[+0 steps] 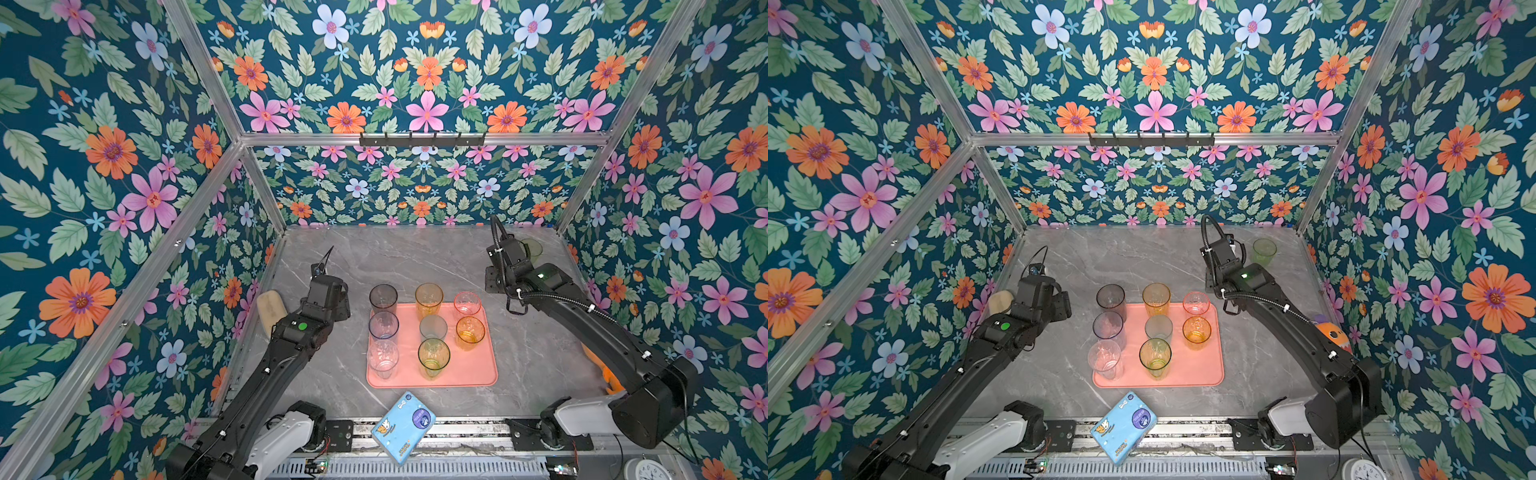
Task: Place the glasses into the tray
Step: 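Release the yellow glass and move the right gripper over the green glass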
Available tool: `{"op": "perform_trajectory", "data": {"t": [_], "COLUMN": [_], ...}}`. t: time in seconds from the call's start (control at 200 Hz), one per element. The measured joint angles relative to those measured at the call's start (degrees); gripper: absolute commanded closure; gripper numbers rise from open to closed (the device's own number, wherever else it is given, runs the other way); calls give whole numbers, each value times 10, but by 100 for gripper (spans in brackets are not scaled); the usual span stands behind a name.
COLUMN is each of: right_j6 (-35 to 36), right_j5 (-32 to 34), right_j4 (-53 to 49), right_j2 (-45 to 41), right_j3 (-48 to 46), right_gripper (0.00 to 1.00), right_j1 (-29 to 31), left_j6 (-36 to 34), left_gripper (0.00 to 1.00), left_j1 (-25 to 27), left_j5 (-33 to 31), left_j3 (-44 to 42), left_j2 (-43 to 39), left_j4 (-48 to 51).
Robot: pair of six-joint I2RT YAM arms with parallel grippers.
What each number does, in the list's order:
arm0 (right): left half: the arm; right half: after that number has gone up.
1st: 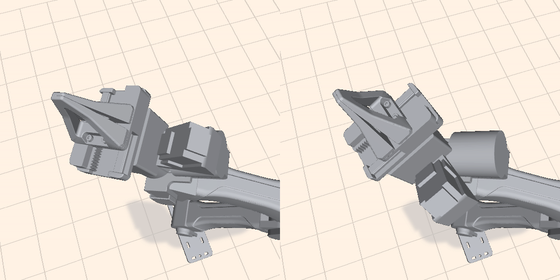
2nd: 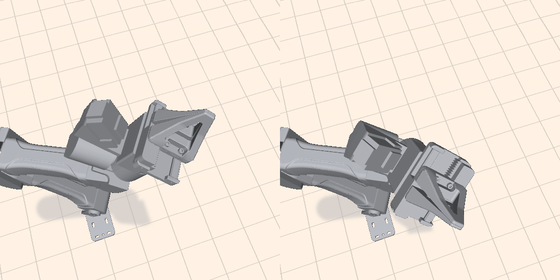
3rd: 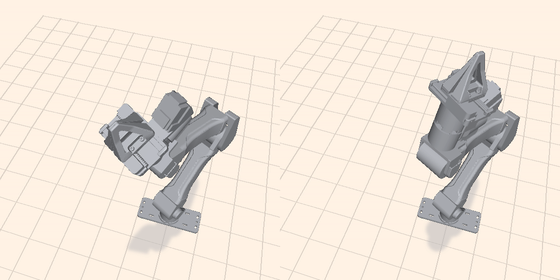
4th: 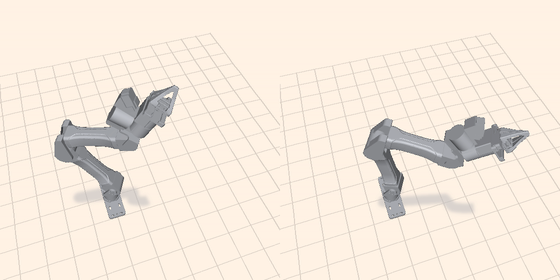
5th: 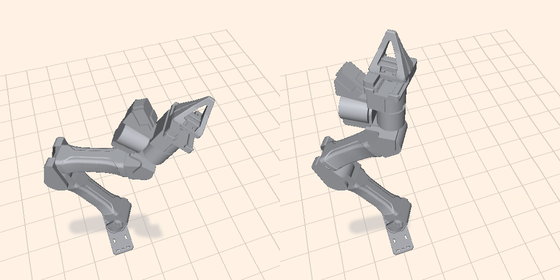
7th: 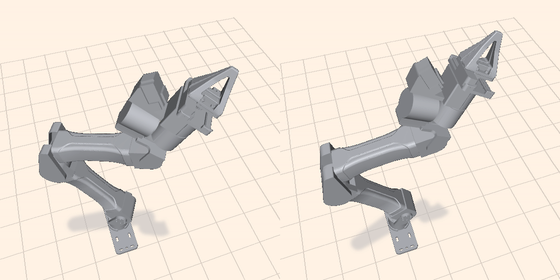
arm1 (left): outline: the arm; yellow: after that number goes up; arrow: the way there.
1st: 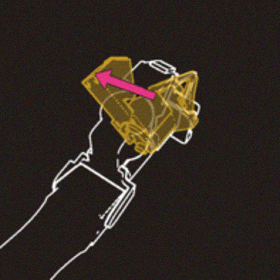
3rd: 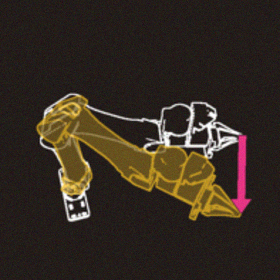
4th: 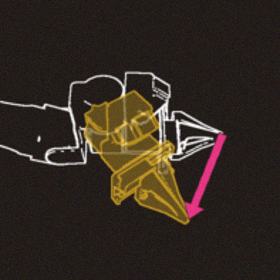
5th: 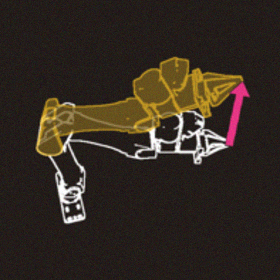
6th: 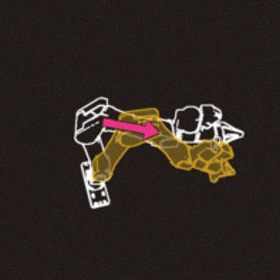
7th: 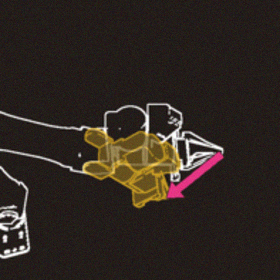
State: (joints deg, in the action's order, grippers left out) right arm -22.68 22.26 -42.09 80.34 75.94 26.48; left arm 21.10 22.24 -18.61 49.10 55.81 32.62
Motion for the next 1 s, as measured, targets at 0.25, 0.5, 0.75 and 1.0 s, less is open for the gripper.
{"op": "perform_trajectory", "data": {"t": [0.25,0.5,0.75,1.0], "right_j6": [29,51,61,45], "right_j5": [-12,-37,-55,-118], "right_j4": [35,46,53,56], "right_j2": [66,126,162,206], "right_j3": [78,160,202,206], "right_gripper": [59,58,52,48], "right_j1": [-73,-134,-201,-286], "left_j6": [0,0,0,0], "left_gripper": [27,27,27,27], "left_j1": [0,0,0,0], "left_j5": [-15,-21,-24,-25], "left_j3": [3,3,3,3], "left_j2": [-3,-1,-2,-5], "left_j4": [0,0,2,4]}}
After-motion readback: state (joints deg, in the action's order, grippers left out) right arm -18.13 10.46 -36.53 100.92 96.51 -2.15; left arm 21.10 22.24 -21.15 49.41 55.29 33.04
